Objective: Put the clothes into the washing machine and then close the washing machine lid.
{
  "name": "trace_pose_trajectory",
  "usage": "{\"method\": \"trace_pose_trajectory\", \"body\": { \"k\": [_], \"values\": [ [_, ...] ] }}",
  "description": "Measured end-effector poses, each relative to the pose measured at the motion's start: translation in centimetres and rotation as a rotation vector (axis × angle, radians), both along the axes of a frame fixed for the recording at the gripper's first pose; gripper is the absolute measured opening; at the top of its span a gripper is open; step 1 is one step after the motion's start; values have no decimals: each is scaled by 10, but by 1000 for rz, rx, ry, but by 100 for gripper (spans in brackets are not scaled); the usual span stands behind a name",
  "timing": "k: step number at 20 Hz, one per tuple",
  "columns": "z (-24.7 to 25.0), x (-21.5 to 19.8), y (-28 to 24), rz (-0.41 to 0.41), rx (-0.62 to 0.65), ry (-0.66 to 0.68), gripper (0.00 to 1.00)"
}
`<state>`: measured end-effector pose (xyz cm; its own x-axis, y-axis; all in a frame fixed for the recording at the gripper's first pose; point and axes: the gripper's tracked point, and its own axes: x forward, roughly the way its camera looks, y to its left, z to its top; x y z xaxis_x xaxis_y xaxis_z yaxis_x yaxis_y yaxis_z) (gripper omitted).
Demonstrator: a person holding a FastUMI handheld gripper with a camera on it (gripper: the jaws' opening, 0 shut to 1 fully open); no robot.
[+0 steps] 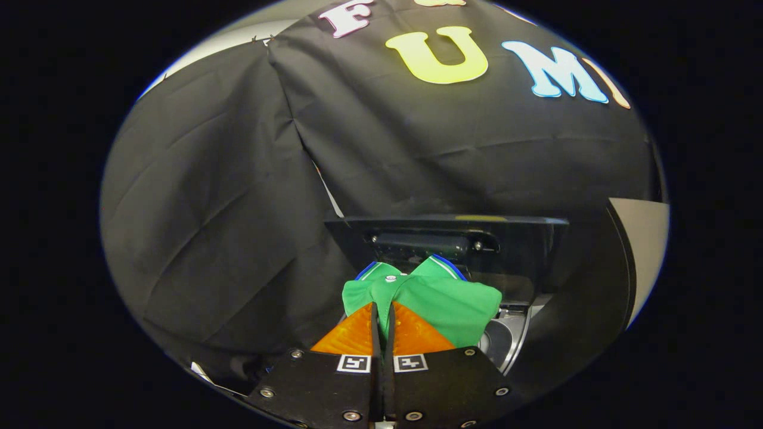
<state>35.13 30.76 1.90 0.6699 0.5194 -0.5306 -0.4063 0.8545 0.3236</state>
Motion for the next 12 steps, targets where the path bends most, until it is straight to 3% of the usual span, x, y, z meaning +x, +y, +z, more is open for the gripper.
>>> {"method": "trace_pose_trajectory", "body": {
  "k": [12],
  "values": [
    [-100,-2,24,-27,-66,78,1]
  ]
}}
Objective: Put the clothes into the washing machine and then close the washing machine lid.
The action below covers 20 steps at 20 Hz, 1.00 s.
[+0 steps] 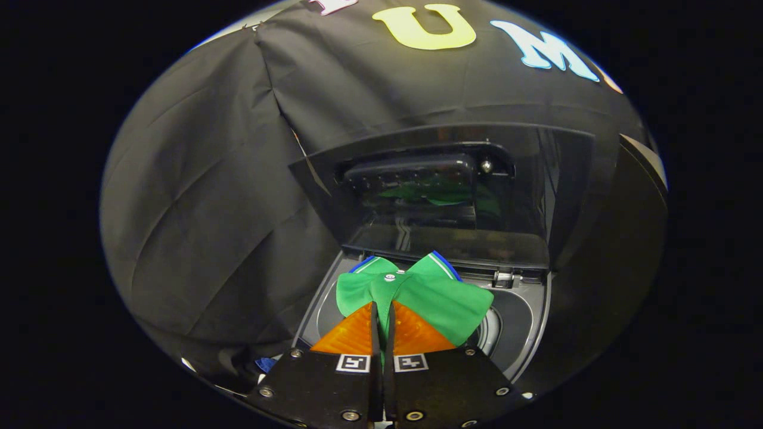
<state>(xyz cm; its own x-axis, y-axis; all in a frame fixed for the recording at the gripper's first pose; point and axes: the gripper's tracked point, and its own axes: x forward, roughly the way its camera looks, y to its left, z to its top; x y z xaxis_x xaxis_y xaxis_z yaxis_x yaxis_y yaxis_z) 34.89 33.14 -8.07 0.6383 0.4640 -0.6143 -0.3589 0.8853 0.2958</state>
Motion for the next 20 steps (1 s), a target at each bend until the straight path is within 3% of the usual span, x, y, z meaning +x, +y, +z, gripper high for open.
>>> {"method": "trace_pose_trajectory", "body": {
  "k": [14,18,20],
  "values": [
    [-74,-7,0,-35,-65,66,9],
    [-86,-8,0,-35,-71,61,26],
    [-86,-10,-6,-44,-108,44,61]
  ]
}}
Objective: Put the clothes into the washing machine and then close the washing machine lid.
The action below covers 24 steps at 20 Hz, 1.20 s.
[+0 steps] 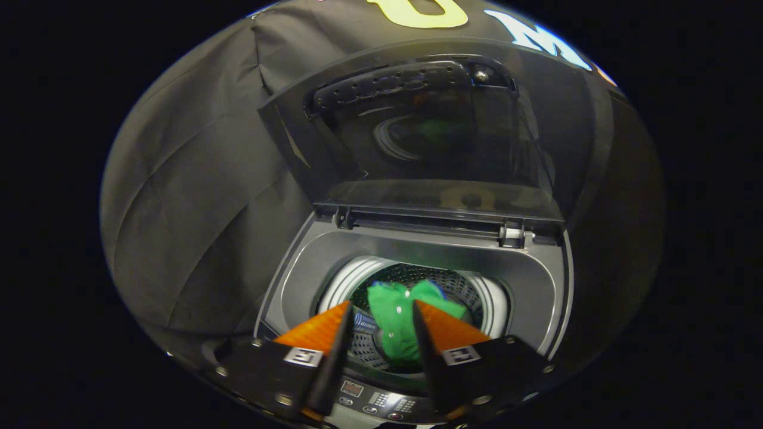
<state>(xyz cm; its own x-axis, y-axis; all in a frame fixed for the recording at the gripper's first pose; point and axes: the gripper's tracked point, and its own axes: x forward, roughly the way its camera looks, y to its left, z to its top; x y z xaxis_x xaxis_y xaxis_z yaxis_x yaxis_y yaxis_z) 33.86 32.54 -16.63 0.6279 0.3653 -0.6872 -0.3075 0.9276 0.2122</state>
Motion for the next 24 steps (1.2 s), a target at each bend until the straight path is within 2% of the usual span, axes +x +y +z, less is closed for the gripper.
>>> {"method": "trace_pose_trajectory", "body": {
  "k": [2,7,18,24],
  "values": [
    [1,0,-4,-1,-31,-25,96],
    [28,4,-4,-17,-9,-119,96],
    [155,25,-9,-37,35,-468,96],
    [202,38,-10,-60,31,-613,96]
  ]
}}
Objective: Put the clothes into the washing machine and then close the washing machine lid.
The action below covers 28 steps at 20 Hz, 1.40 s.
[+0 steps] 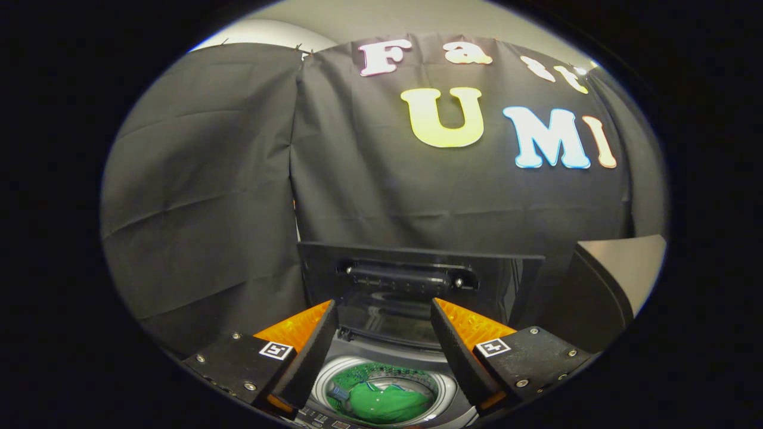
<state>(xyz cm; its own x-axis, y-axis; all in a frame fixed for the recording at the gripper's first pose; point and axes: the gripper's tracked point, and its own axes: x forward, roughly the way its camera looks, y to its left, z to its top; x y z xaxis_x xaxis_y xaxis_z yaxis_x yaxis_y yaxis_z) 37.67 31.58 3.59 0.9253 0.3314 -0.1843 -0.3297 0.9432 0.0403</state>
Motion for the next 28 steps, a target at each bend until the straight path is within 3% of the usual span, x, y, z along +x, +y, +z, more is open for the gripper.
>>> {"method": "trace_pose_trajectory", "body": {
  "k": [7,13,22,28],
  "values": [
    [36,31,0,-61,2,-66,96],
    [51,68,2,-114,14,-39,96],
    [47,114,12,-143,10,62,96],
    [23,144,15,-176,-4,210,96]
  ]
}}
